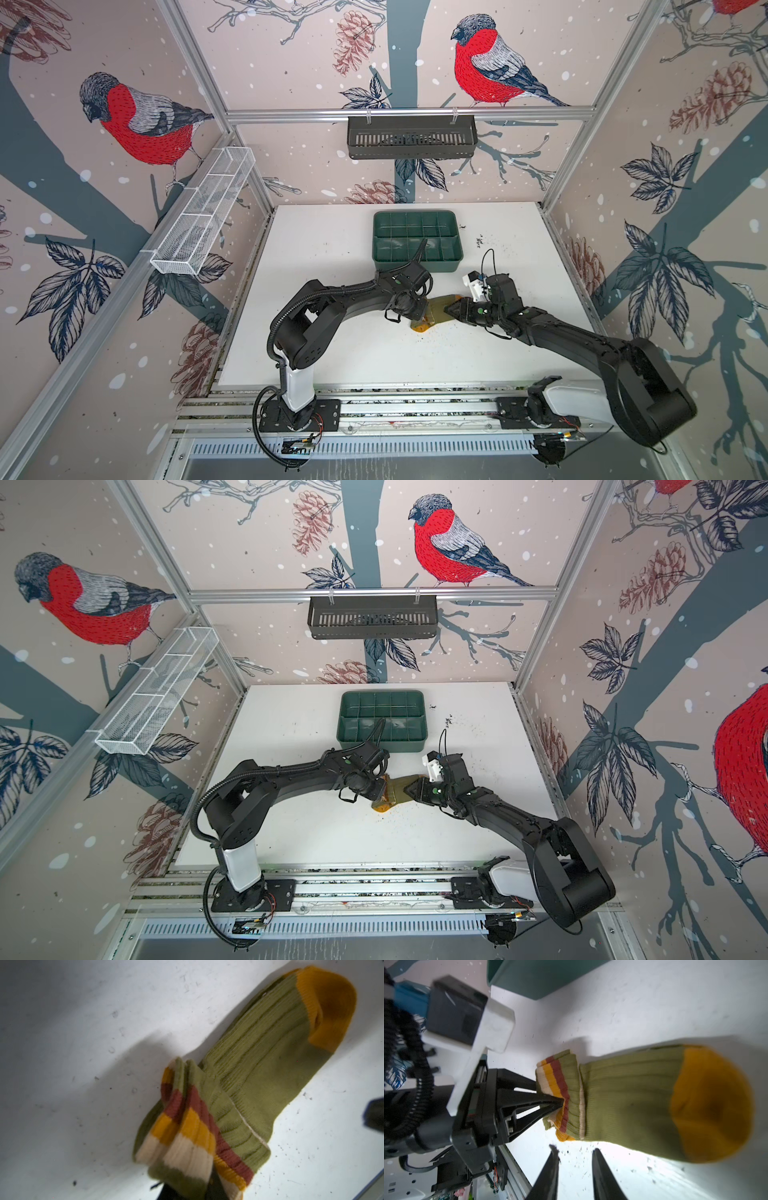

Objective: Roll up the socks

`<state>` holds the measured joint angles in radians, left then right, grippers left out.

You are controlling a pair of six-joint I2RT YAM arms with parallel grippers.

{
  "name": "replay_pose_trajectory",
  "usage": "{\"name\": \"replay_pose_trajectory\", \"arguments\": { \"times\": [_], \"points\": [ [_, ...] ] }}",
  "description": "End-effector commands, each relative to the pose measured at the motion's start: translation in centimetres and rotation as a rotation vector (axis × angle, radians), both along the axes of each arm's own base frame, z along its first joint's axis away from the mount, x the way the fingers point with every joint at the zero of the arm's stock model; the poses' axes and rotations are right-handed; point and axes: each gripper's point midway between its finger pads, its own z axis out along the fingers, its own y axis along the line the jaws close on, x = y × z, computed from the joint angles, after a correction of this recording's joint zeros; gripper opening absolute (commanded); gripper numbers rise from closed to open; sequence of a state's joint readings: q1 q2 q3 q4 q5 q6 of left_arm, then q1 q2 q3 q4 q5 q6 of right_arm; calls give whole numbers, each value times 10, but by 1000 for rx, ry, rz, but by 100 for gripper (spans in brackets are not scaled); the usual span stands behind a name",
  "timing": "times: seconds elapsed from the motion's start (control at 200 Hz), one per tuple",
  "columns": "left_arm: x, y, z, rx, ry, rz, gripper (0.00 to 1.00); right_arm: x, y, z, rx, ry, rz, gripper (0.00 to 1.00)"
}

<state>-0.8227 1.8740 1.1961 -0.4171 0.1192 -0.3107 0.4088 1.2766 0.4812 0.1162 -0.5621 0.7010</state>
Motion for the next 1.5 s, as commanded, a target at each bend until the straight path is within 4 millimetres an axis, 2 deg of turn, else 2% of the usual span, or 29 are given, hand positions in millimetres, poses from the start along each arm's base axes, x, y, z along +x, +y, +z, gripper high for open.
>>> {"name": "replay_pose_trajectory", "arguments": {
  "times": [0.0,0.14,0.26,0.475,0.53,0.59,0.66,0.705,0.816,1.101,1.261,1.496],
  "points": [
    [-7,28,-9,153,26,-29,12,14,-19,-9,-91,-9,-59,34],
    [-4,35,-4,207,19,-43,12,23,-39,-16,-151,-10,-128,37],
    [0,39,1,246,14,-54,12,24,-47,-22,-175,-6,-153,37],
    [9,38,12,288,3,-67,12,20,-24,0,-118,-67,-76,22],
    [12,36,15,298,3,-72,12,21,-21,3,-116,-74,-65,21],
    [14,37,17,315,3,-77,12,25,-21,-1,-120,-68,-72,24],
    [16,37,20,335,5,-84,12,29,-24,-10,-137,-46,-83,35],
    [18,37,22,348,10,-91,12,31,-25,-16,-148,-34,-82,37],
    [21,36,25,381,12,-102,12,34,-23,-25,-147,-22,-78,36],
    [31,26,32,456,5,-121,12,47,-18,-26,-146,-43,-74,35],
    [40,20,35,526,-12,-126,12,53,-17,-36,-155,-32,-72,34],
    [49,16,32,648,-40,-123,12,54,-14,-44,-135,-20,-71,21]
  ]
}}
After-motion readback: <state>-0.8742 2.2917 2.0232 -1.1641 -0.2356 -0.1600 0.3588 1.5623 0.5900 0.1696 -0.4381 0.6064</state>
